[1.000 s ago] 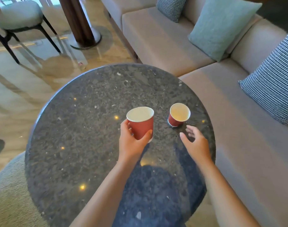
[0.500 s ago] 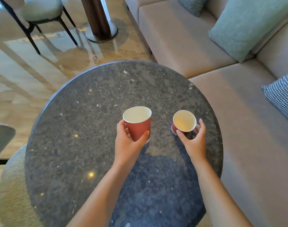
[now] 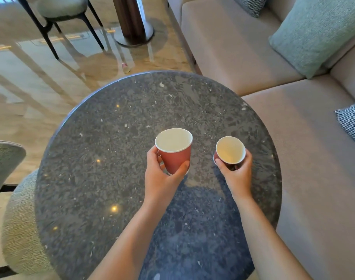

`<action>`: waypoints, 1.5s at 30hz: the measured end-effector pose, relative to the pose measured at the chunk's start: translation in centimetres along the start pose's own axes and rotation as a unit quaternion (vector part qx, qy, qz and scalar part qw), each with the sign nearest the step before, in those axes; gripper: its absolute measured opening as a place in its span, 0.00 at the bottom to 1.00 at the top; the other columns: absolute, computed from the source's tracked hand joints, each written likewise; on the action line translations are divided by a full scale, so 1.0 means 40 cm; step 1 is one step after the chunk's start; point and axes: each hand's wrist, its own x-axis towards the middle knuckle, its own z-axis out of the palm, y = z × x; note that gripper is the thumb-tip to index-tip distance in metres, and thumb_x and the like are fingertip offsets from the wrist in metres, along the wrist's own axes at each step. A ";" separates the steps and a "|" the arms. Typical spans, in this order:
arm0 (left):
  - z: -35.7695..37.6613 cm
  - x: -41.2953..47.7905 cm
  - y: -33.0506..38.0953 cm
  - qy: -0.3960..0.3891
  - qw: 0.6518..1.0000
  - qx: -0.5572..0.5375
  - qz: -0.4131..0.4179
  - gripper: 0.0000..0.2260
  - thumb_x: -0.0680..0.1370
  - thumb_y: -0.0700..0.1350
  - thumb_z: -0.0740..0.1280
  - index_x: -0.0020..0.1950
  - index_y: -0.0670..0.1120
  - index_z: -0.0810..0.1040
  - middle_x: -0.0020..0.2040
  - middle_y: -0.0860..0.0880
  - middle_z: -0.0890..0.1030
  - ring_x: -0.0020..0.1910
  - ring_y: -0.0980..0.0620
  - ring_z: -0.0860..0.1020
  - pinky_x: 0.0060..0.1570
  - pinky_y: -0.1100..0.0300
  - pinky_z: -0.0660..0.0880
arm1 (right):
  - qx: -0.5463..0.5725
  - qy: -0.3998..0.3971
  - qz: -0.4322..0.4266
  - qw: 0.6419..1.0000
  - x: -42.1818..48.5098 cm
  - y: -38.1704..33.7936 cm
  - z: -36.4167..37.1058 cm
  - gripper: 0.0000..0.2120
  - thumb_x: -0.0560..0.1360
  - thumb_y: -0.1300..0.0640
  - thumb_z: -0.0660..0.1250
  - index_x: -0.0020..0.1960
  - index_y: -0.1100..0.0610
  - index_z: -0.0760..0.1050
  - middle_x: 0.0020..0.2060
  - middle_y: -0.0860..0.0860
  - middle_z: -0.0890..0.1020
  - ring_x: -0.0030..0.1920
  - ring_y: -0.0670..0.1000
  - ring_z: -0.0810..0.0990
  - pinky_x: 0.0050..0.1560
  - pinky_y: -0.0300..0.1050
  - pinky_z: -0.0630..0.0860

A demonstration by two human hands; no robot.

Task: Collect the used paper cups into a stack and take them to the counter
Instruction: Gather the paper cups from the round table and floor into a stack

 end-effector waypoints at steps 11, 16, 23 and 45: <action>-0.046 -0.040 0.002 0.035 0.999 -0.011 0.011 0.27 0.64 0.47 0.76 0.54 0.67 0.66 0.54 0.65 0.73 0.52 0.71 0.73 0.52 0.65 0.71 | 0.030 -0.071 -0.021 0.997 -0.035 -0.098 -0.006 0.29 0.64 0.56 0.76 0.57 0.43 0.63 0.52 0.42 0.73 0.52 0.42 0.76 0.48 0.33 0.74; -0.092 -0.089 -0.002 0.065 0.997 -0.013 0.039 0.27 0.63 0.49 0.75 0.54 0.68 0.67 0.52 0.69 0.74 0.53 0.69 0.74 0.48 0.74 0.71 | 0.061 -0.120 -0.081 0.988 -0.087 -0.214 -0.001 0.25 0.65 0.60 0.74 0.52 0.41 0.65 0.48 0.37 0.73 0.45 0.29 0.75 0.38 0.23 0.72; -0.173 -0.170 0.006 0.077 0.994 0.025 0.069 0.31 0.65 0.42 0.77 0.56 0.67 0.65 0.56 0.63 0.74 0.52 0.70 0.73 0.47 0.78 0.68 | 0.133 -0.198 -0.120 0.964 -0.183 -0.354 0.014 0.23 0.68 0.64 0.71 0.53 0.44 0.66 0.51 0.42 0.74 0.46 0.31 0.77 0.40 0.25 0.73; -0.758 -0.616 -0.111 0.156 0.975 0.107 0.112 0.32 0.63 0.48 0.73 0.65 0.57 0.66 0.58 0.59 0.71 0.56 0.64 0.71 0.53 0.71 0.69 | 0.166 -0.425 -0.149 0.877 -0.850 -0.498 0.301 0.32 0.66 0.68 0.69 0.63 0.53 0.59 0.52 0.47 0.74 0.46 0.37 0.78 0.44 0.34 0.76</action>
